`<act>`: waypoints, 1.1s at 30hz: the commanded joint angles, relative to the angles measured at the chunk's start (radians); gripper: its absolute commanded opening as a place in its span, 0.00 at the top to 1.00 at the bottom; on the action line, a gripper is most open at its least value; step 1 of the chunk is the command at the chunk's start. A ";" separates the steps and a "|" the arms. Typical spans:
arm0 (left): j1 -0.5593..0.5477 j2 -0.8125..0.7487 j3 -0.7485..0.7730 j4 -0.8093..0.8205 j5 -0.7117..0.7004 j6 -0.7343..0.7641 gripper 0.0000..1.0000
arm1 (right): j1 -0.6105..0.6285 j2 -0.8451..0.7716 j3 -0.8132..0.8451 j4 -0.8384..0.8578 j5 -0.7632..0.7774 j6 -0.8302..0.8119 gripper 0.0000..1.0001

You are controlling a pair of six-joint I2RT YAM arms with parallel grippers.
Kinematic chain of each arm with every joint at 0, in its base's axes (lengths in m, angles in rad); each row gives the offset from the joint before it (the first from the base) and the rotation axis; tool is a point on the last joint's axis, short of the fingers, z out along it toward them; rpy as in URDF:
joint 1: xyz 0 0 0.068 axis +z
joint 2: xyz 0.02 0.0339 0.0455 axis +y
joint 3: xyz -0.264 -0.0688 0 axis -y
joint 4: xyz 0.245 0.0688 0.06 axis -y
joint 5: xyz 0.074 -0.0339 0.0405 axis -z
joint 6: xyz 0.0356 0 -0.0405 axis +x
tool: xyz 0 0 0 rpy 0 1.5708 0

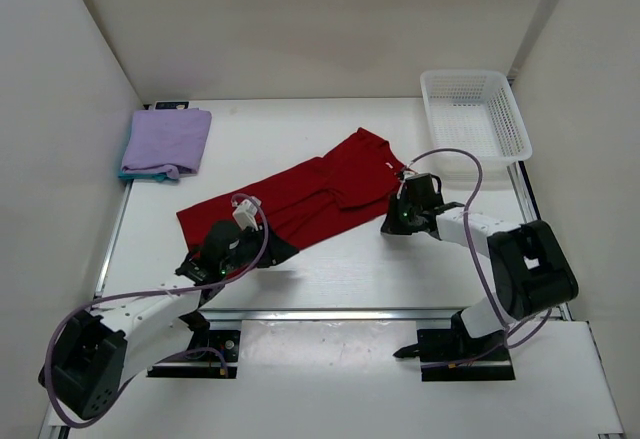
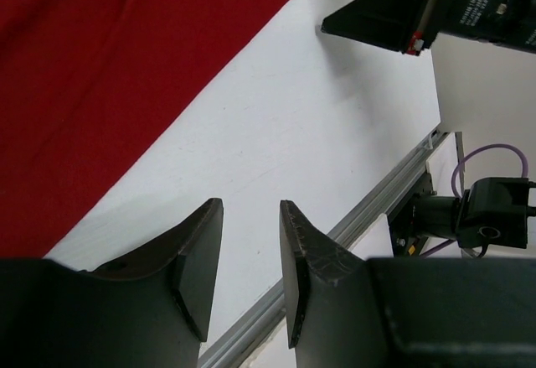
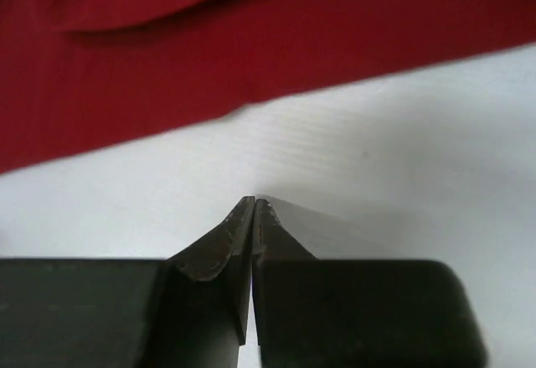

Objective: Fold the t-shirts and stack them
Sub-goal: Rotate the tshirt 90 degrees

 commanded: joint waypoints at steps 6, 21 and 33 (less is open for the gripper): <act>0.011 0.061 0.090 0.024 0.027 0.040 0.56 | -0.087 0.387 0.291 0.059 -0.036 0.017 1.00; 0.117 0.021 0.158 -0.128 0.090 0.098 0.54 | 0.098 0.318 0.695 -0.167 0.011 -0.023 0.70; 0.313 -0.123 0.198 -0.341 0.158 0.178 0.52 | 0.519 0.309 0.206 0.378 -0.035 0.364 0.58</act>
